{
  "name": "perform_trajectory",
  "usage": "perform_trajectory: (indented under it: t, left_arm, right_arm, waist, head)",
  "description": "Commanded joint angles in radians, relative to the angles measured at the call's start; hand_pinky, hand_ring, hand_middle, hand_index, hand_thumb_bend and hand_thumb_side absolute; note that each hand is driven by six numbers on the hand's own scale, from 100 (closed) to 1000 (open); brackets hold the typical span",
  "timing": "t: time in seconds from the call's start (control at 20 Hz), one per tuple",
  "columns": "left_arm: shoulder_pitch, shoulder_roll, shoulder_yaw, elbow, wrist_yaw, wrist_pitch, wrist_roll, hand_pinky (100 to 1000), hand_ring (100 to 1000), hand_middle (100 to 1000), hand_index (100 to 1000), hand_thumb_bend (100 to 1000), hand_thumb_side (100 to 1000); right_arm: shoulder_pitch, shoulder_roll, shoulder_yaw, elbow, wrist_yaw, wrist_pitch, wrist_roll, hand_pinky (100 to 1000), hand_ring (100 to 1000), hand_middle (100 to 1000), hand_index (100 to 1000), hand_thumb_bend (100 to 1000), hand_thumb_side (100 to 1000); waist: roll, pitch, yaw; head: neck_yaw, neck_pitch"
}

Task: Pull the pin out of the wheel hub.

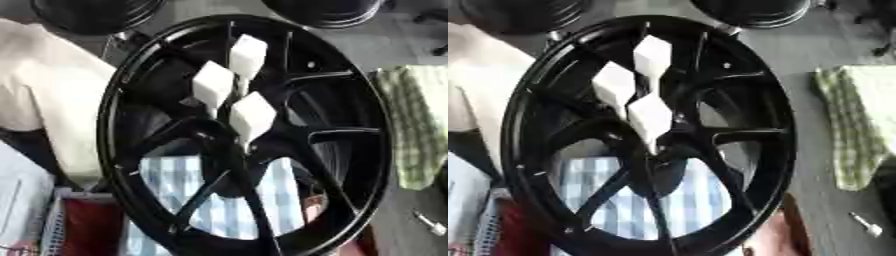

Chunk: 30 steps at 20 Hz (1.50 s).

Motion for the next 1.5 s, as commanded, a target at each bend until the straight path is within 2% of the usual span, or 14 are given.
perform_trajectory:
  t: [0.05, 0.3, 0.5, 0.7, 0.9, 1.05, 1.25, 1.5]
  left_arm:
    - [-0.009, 0.027, 0.006, -0.017, 0.0, 0.001, -0.002, 762, 779, 728, 789, 393, 732]
    - [-0.009, 0.083, 0.002, -0.024, -0.029, 0.005, -0.01, 763, 780, 730, 792, 384, 717]
    - [-0.018, 0.231, -0.019, -0.032, -0.116, 0.039, -0.052, 766, 782, 733, 803, 371, 705]
    - [-0.054, 0.39, -0.038, -0.037, -0.273, 0.102, -0.203, 768, 777, 728, 800, 387, 674]
    - [-0.103, 0.533, -0.073, -0.024, -0.339, 0.132, -0.329, 775, 777, 729, 806, 386, 689]
    - [-0.157, 0.622, -0.108, -0.016, -0.394, 0.145, -0.485, 778, 776, 729, 806, 393, 698]
    - [-0.237, 0.702, -0.17, -0.007, -0.421, 0.134, -0.663, 781, 778, 731, 809, 409, 692]
    - [-0.327, 0.748, -0.231, 0.0, -0.419, 0.124, -0.931, 790, 784, 727, 820, 420, 718]
  right_arm:
    - [-0.012, -0.021, -0.014, -0.016, -0.005, 0.001, -0.003, 836, 717, 676, 714, 180, 485]
    - [-0.009, -0.026, -0.014, -0.015, -0.004, 0.001, -0.003, 837, 717, 676, 714, 179, 485]
    - [-0.002, -0.032, -0.017, -0.017, -0.003, 0.0, -0.004, 837, 717, 676, 714, 180, 485]
    - [0.009, -0.04, -0.019, -0.016, -0.002, 0.0, -0.006, 837, 717, 675, 714, 179, 487]
    - [0.011, -0.047, -0.015, -0.013, 0.0, 0.001, -0.005, 837, 717, 675, 714, 178, 488]
    - [0.012, -0.051, -0.013, -0.011, 0.002, 0.001, -0.003, 837, 717, 674, 714, 178, 488]
    - [0.015, -0.055, -0.01, -0.008, 0.006, 0.002, -0.001, 837, 717, 674, 713, 180, 489]
    - [0.014, -0.057, -0.001, -0.001, 0.014, 0.005, 0.009, 837, 717, 673, 713, 176, 493]
  waist:
    - [0.002, -0.016, 0.0]
    - [0.003, -0.016, 0.003]
    - [0.007, -0.017, 0.007]
    - [0.011, -0.019, 0.011]
    - [0.017, -0.021, 0.011]
    - [0.021, -0.022, 0.012]
    - [0.027, -0.023, 0.013]
    - [0.037, -0.023, 0.013]
  head:
    - [0.005, -0.004]
    - [0.003, 0.0]
    - [0.0, 0.003]
    - [-0.009, 0.01]
    - [-0.001, 0.027]
    - [0.001, 0.033]
    - [-0.002, 0.024]
    - [-0.004, 0.017]
